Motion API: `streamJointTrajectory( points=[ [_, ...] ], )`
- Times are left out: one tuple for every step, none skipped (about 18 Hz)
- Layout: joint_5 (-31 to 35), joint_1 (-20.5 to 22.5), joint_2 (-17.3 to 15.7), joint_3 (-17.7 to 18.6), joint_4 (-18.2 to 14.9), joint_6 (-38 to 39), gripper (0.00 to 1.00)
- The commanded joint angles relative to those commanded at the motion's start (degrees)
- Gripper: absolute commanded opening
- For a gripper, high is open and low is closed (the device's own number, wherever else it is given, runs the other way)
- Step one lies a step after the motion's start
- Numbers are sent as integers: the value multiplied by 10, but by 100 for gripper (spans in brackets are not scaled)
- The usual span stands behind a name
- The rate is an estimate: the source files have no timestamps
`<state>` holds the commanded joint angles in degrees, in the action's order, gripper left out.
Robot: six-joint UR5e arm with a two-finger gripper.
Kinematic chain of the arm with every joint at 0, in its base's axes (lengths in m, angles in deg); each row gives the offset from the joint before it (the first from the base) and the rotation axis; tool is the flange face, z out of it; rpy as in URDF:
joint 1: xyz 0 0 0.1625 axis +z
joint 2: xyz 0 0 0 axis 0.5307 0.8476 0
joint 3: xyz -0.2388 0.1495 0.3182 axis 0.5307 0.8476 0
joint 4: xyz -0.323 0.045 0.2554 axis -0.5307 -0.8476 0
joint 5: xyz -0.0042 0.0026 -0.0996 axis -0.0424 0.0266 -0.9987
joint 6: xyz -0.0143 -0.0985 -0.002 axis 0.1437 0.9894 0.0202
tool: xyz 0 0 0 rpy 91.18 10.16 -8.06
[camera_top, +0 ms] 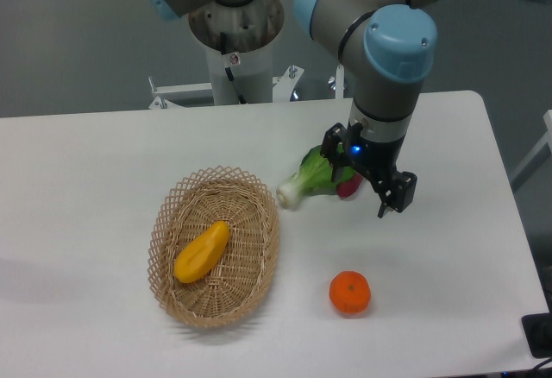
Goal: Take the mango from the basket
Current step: 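Move the open gripper over the basket above the yellow mango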
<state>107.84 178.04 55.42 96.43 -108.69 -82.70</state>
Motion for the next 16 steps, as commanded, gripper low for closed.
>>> streamJointTrajectory(
  points=[
    [0,-8,-6,11,3,14,100],
    [1,-17,-11,23,12,38,100],
    [1,-24,-15,38,22,59,100],
    [1,-32,-17,49,36,74,100],
    [1,-44,-18,60,49,89,100],
    [2,-55,-19,75,63,107,100],
    [2,-66,-18,86,79,132,100],
    [1,-79,-16,94,93,162,100],
    [1,-96,-14,104,102,196,100],
    [2,-109,-12,113,108,225,100],
    [2,-119,-11,118,114,247,100],
    [2,-128,-8,119,119,265,100],
    [2,-141,-2,118,125,284,100],
    [3,-155,3,119,127,303,100],
    [4,-168,11,119,128,316,100],
    [5,-179,18,119,129,327,100]
  ],
)
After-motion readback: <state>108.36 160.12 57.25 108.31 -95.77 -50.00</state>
